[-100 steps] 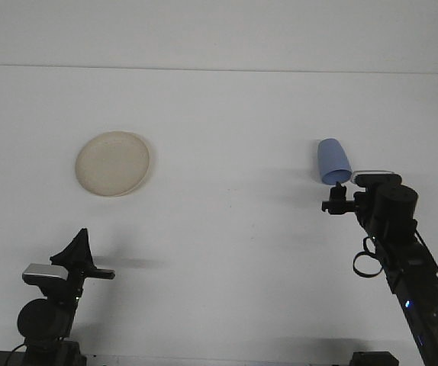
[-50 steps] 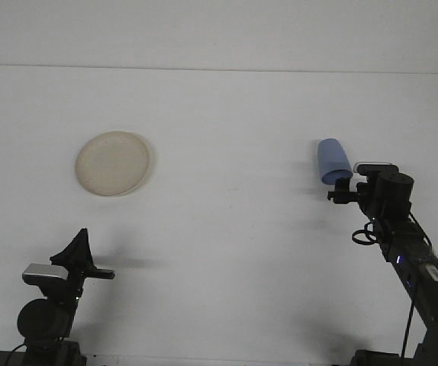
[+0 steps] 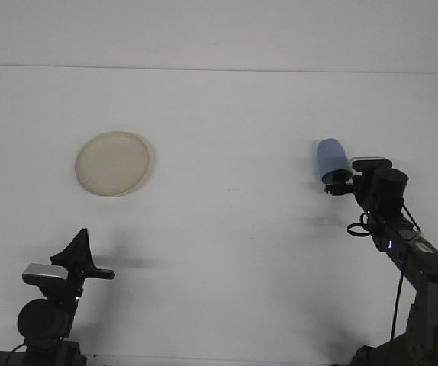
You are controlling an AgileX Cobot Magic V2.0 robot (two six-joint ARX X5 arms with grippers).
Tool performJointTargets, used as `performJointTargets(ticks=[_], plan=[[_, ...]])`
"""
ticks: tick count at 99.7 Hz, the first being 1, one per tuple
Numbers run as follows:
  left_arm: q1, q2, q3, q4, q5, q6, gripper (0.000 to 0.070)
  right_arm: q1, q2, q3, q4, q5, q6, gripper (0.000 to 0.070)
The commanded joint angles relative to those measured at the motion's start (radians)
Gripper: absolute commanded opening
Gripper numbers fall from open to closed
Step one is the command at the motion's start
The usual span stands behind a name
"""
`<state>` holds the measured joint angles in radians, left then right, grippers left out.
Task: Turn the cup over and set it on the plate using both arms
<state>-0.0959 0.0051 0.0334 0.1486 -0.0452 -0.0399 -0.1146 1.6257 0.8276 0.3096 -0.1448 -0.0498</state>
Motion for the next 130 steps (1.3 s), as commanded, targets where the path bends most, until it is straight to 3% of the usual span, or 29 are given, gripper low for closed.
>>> performJointTargets(ticks=[1,35,42,55,64,95,113,130], plan=[[-0.001,-0.002,-0.019,0.010,0.004,0.002,0.0011,-0.005,0.033,0.014,0.030,-0.013,-0.011,0.0478],[-0.001,-0.002,-0.019,0.010,0.004,0.002,0.0011,-0.012,0.134,0.052,0.086,-0.056,-0.019,0.0447],[-0.001,-0.002,-0.019,0.010,0.004,0.002,0.0011,-0.012,0.147,0.057,0.103,-0.077,-0.019,0.0358],[-0.001,-0.002,-0.019,0.010,0.004,0.002,0.0011,-0.012,0.150,0.057,0.110,-0.093,-0.026,0.0081],[-0.001,-0.002,-0.019,0.010,0.004,0.002,0.0011,-0.012,0.150,0.057,0.106,-0.103,-0.024,0.0004],[-0.001,-0.002,-0.019,0.010,0.004,0.002,0.0011,0.010,0.039,0.057,-0.052,-0.115,-0.026,0.0004],[-0.001,-0.002,-0.019,0.010,0.004,0.002,0.0011,0.069,-0.184,0.057,-0.251,-0.005,0.014,0.0004],[-0.001,-0.002,-0.019,0.010,0.004,0.002,0.0011,0.161,-0.438,0.058,-0.510,0.069,0.131,0.0004]])
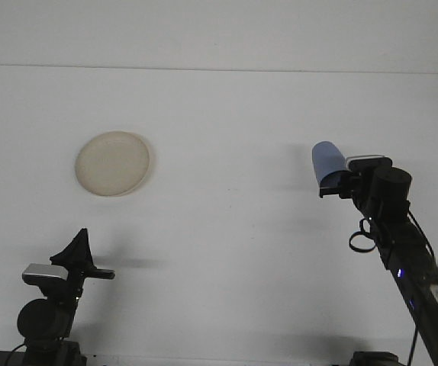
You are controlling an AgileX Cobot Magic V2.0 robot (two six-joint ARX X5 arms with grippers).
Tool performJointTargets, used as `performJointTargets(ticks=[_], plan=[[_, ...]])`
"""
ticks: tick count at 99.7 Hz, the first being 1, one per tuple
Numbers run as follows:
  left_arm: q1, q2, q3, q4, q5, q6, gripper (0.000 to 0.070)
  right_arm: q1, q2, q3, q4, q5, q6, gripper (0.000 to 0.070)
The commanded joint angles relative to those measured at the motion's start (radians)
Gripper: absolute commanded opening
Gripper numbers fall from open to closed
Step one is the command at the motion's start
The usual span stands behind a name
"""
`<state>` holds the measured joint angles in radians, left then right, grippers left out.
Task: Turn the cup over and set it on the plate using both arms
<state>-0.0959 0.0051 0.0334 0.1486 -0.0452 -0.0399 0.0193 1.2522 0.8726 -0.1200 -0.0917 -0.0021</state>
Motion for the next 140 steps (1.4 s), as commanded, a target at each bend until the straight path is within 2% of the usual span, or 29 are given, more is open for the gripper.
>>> performJointTargets(ticks=[1,13,27,42,64,91,114,140], plan=[[-0.001,-0.002,-0.019,0.010,0.004,0.002,0.0011,0.033,-0.079,0.014,-0.096,0.018,0.089,0.0004],[-0.001,-0.002,-0.019,0.010,0.004,0.002,0.0011,0.118,-0.230,0.035,-0.290,0.027,0.165,0.0004],[-0.001,-0.002,-0.019,0.010,0.004,0.002,0.0011,0.243,-0.316,0.111,-0.536,0.079,0.261,0.0004],[-0.001,-0.002,-0.019,0.010,0.004,0.002,0.0011,0.378,-0.286,0.232,-0.756,0.118,0.339,0.0004],[-0.001,-0.002,-0.019,0.010,0.004,0.002,0.0011,0.571,-0.117,0.394,-0.943,0.119,0.425,0.0004],[-0.001,-0.002,-0.019,0.010,0.004,0.002,0.0011,0.723,0.209,0.571,-1.114,0.107,0.412,0.0004],[-0.001,-0.002,-0.019,0.010,0.004,0.002,0.0011,0.779,0.422,0.710,-1.220,0.087,0.328,0.0004],[-0.001,-0.002,-0.019,0.010,0.004,0.002,0.0011,0.796,0.529,0.738,-1.245,0.079,0.273,0.0005]])
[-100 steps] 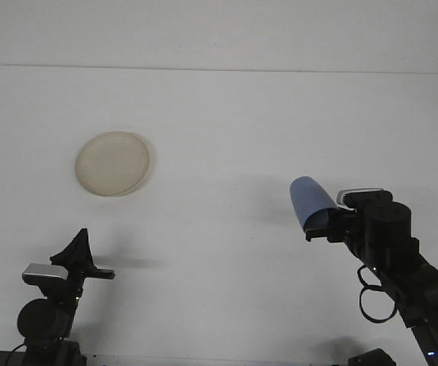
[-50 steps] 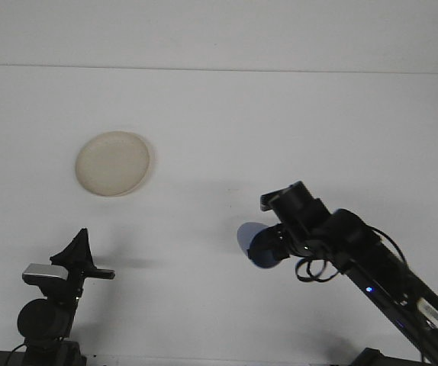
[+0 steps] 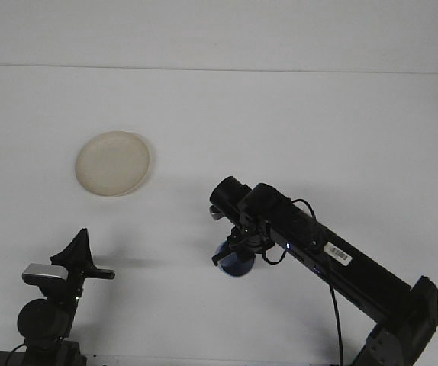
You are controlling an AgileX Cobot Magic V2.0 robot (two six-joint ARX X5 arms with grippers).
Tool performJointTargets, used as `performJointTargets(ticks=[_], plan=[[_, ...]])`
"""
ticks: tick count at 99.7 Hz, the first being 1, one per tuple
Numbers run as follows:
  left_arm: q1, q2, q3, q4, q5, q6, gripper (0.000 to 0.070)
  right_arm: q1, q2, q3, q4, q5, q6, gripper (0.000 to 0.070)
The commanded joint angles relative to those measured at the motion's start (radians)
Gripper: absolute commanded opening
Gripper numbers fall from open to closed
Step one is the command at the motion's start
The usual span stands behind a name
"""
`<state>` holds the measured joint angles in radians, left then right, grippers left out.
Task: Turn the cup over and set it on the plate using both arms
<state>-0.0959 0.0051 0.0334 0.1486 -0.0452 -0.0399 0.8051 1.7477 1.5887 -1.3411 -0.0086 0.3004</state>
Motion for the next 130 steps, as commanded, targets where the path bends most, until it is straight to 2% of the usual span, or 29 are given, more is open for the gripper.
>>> performJointTargets(ticks=[1,41,53,67,91,116,130], plan=[[-0.001,-0.002,-0.019,0.010,0.004,0.002,0.0011,0.010,0.037,0.022,-0.024,-0.005,-0.031,0.0005],[-0.001,-0.002,-0.019,0.010,0.004,0.002,0.0011,0.008,0.094,0.021,-0.024,-0.018,-0.059,0.0006],[-0.001,-0.002,-0.019,0.010,0.004,0.002,0.0011,0.008,0.106,0.021,-0.024,-0.018,-0.061,0.0029],[-0.001,-0.002,-0.019,0.010,0.004,0.002,0.0011,0.008,0.106,0.021,-0.018,-0.019,-0.060,0.0145],[-0.001,-0.002,-0.019,0.010,0.004,0.002,0.0011,-0.016,0.100,0.035,-0.023,-0.036,-0.051,0.0427],[-0.001,-0.002,-0.019,0.010,0.004,0.002,0.0011,-0.032,0.052,0.078,-0.025,-0.047,-0.063,0.0488],[-0.001,-0.002,-0.019,0.010,0.004,0.002,0.0011,-0.063,-0.016,0.079,-0.027,-0.044,-0.090,0.0489]])
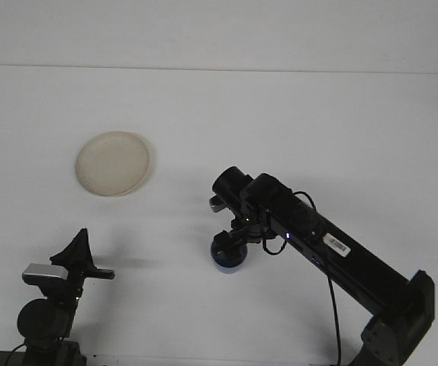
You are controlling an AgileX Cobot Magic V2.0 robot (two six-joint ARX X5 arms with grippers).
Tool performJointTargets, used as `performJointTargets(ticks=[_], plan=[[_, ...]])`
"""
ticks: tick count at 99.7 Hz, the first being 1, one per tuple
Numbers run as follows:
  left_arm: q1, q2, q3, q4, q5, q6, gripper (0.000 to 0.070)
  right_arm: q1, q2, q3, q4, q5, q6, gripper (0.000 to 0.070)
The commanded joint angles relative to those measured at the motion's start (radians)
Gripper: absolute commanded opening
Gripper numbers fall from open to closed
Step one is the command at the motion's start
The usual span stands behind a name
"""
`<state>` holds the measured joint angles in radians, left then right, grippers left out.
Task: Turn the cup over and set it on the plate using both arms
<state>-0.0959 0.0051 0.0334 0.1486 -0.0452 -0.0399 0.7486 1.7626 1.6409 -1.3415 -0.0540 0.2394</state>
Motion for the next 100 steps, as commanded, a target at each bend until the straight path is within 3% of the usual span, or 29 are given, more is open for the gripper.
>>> performJointTargets(ticks=[1,13,32,57,80,100], plan=[[-0.001,-0.002,-0.019,0.010,0.004,0.002,0.0011,-0.008,-0.033,0.027,-0.026,0.002,-0.031,0.0489],[-0.001,-0.002,-0.019,0.010,0.004,0.002,0.0011,-0.062,-0.103,0.027,-0.026,0.011,-0.068,0.0490],[-0.001,-0.002,-0.019,0.010,0.004,0.002,0.0011,-0.196,-0.212,0.026,-0.026,0.082,-0.136,0.0490],[-0.001,-0.002,-0.019,0.010,0.004,0.002,0.0011,-0.418,-0.363,-0.023,-0.008,0.082,-0.208,0.0490],[-0.001,-0.002,-0.019,0.010,0.004,0.002,0.0011,-0.612,-0.589,-0.261,0.127,0.080,-0.248,0.0490],[-0.001,-0.002,-0.019,0.010,0.004,0.002,0.0011,-0.683,-0.835,-0.528,0.287,0.080,-0.251,0.0490]])
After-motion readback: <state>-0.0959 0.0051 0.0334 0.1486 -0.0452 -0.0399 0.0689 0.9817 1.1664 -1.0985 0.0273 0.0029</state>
